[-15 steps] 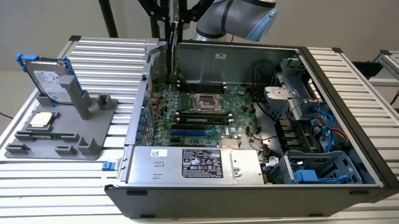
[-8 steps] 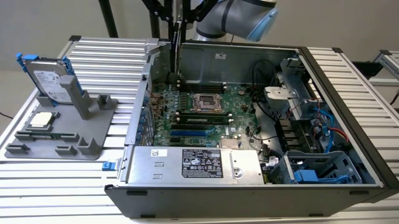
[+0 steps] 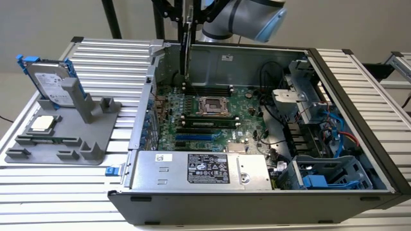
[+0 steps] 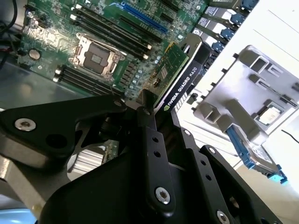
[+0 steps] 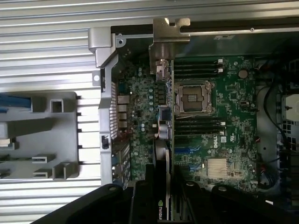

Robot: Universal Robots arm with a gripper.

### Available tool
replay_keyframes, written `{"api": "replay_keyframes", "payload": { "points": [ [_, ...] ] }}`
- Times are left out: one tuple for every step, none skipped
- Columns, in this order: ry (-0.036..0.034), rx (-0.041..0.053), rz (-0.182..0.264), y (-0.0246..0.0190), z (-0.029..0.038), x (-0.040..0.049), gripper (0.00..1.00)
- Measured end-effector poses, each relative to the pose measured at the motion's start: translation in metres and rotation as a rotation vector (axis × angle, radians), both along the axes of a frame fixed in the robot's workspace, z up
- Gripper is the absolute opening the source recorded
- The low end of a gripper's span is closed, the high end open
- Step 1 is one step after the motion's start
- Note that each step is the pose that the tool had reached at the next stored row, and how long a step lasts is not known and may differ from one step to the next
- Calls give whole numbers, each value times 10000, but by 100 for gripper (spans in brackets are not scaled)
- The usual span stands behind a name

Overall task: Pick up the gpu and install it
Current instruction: 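Pick up the gpu and move the gpu toward the slot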

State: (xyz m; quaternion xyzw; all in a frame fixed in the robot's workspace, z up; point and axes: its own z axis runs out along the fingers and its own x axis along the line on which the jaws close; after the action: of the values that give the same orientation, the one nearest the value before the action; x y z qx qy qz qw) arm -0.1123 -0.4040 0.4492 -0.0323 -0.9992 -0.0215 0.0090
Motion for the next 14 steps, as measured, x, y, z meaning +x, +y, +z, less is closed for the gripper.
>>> {"api": "replay_keyframes", "payload": {
  "points": [
    [0,0,0,1,0,10,0],
    [0,0,0,1,0,19,0],
    [0,0,-1,1,0,30,0],
    [0,0,0,1,0,43,0],
    [-1,0,0,1,0,58,0],
    [0,0,0,1,0,73,0],
    [0,0,0,1,0,92,0],
    [0,0,0,1,0,110,0],
    [0,0,0,1,0,131,0],
    [1,0,0,1,0,154,0],
    [1,0,0,1,0,177,0],
    [1,1,0,1,-1,201,0],
    [2,1,0,1,0,226,0],
    [3,0,-1,1,0,251,0]
  ]
}}
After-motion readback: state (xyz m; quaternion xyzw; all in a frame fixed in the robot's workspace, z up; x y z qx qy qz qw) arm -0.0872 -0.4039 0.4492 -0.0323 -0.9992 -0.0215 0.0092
